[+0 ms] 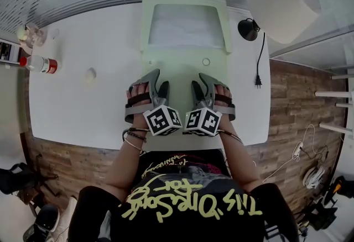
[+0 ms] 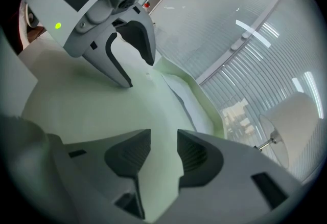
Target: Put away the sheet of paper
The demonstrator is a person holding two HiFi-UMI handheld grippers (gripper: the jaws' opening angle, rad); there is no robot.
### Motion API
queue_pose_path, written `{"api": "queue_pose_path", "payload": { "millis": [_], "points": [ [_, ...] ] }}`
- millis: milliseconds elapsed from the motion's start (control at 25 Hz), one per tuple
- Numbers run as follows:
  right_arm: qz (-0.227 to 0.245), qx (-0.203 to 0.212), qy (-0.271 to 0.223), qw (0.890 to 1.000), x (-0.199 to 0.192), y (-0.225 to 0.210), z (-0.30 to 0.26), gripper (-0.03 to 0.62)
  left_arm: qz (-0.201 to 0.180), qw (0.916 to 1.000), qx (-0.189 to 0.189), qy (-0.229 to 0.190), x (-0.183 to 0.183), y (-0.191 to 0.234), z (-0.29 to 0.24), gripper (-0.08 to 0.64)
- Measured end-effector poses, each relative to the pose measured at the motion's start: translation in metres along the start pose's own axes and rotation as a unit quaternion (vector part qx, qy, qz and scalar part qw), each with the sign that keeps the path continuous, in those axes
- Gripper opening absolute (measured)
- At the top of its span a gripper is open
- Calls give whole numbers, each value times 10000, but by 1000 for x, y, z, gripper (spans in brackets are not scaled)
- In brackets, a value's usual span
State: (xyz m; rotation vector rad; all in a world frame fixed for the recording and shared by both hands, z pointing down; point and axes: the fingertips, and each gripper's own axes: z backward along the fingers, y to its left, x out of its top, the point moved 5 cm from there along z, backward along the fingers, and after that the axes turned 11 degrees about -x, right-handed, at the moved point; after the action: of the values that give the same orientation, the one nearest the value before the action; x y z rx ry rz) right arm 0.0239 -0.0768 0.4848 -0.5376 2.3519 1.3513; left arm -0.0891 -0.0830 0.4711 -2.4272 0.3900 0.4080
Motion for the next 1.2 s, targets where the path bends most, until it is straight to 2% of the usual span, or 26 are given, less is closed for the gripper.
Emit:
{"api": "queue_pose_path", "payload": {
  "millis": [200, 400, 520, 720, 920, 1080, 1200],
  "points": [
    [-692, -80, -161, 9974, 7, -12, 7, 164, 344, 9992, 12, -216, 1, 2, 7, 256],
    [-1115, -152, -295, 9932, 13, -21, 15, 164, 805, 9954, -15, -515, 3, 8, 15, 256],
    [-1548, -132, -364, 9872, 15, -28, 21, 164, 1052, 9914, 59, -775, 7, 13, 23, 256],
    [-2059, -98, -580, 9768, 25, -41, 33, 164, 1189, 9875, 305, -990, 10, 22, 35, 256],
    [-2559, -69, -864, 9628, 35, -53, 45, 164, 1603, 9761, 410, -1406, 15, 33, 51, 256],
    [-2677, -170, -1044, 9577, 40, -59, 54, 164, 1909, 9665, 421, -1661, 17, 37, 63, 256],
    [-2822, -185, -1146, 9523, 43, -64, 56, 161, 1991, 9626, 460, -1778, 18, 41, 68, 255]
  ]
}}
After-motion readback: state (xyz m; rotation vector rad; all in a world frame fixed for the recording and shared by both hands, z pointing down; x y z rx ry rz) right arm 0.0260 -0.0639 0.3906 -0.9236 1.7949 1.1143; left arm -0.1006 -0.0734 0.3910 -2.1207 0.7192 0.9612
